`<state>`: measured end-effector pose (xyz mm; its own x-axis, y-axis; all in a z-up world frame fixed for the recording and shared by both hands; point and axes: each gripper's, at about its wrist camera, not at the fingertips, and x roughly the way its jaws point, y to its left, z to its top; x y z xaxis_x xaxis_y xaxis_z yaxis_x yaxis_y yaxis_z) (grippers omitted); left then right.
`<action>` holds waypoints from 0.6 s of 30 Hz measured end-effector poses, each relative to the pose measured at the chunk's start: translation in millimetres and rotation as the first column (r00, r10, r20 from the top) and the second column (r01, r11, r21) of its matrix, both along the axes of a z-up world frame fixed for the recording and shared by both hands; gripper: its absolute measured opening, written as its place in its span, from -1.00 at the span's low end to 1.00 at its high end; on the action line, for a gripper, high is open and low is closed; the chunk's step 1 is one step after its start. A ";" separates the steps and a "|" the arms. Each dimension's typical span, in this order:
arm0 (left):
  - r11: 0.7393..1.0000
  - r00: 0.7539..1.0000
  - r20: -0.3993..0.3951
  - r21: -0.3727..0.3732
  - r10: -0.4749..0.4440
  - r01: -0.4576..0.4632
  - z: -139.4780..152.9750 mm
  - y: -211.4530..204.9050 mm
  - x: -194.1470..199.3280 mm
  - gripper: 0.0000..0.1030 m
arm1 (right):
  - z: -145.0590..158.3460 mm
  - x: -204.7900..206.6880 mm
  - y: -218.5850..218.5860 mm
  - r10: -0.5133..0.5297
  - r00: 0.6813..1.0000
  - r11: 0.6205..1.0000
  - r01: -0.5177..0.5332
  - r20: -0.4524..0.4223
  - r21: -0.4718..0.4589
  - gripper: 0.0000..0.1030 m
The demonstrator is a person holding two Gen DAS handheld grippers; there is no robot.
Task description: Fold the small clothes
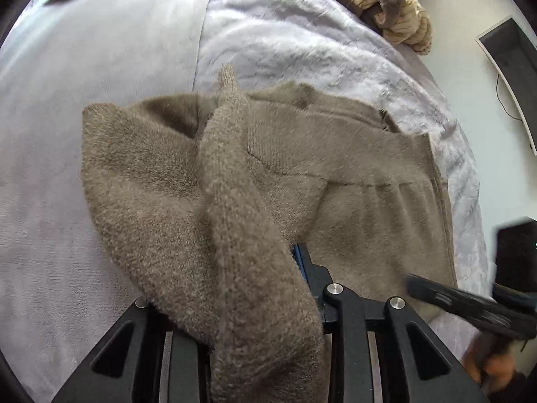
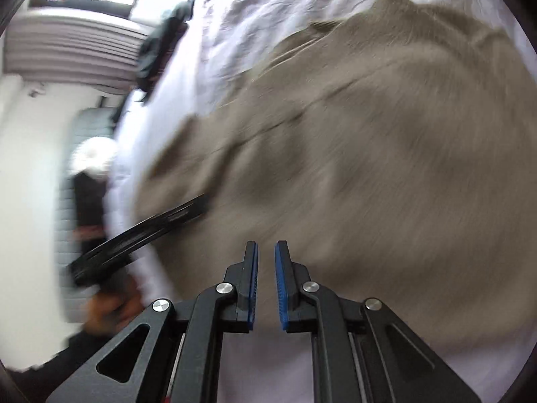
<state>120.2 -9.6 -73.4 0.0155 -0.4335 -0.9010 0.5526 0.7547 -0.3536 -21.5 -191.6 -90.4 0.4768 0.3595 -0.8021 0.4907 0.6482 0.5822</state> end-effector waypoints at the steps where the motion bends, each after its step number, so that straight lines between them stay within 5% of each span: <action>1: 1.000 1.000 0.011 -0.011 0.011 -0.011 6.5 -1.8 -1.7 -0.44 | -20.6 2.4 -6.4 0.011 0.998 1.000 -0.012 -0.064 -0.011 -0.78; 4: 0.998 0.999 0.035 -0.054 0.026 -0.024 27.7 -17.7 -9.4 -0.46 | -60.7 13.8 -13.4 0.024 0.993 0.997 -0.015 -0.114 0.079 -0.92; 10: 0.993 0.980 0.185 -0.071 -0.075 0.089 76.7 -77.0 -51.0 -0.46 | -36.7 0.1 -41.5 -0.017 1.000 0.980 0.011 0.025 0.199 -0.80; 14: 0.973 0.940 0.264 -0.030 -0.214 0.230 86.6 -133.2 -92.3 -0.46 | -18.8 -23.1 -95.0 -0.161 0.977 0.958 0.121 0.141 0.258 -0.80; 18: 0.925 0.870 0.318 0.091 -0.377 0.368 61.3 -189.5 -138.8 -0.46 | -40.9 -43.0 -135.8 -0.242 0.957 0.905 0.163 0.161 0.392 -0.76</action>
<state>-18.6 -199.2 -12.1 0.1503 -0.4414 -0.8847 0.8748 0.4762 -0.0890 -64.5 -327.5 -131.3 0.7080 0.4895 -0.5091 0.4353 0.2652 0.8604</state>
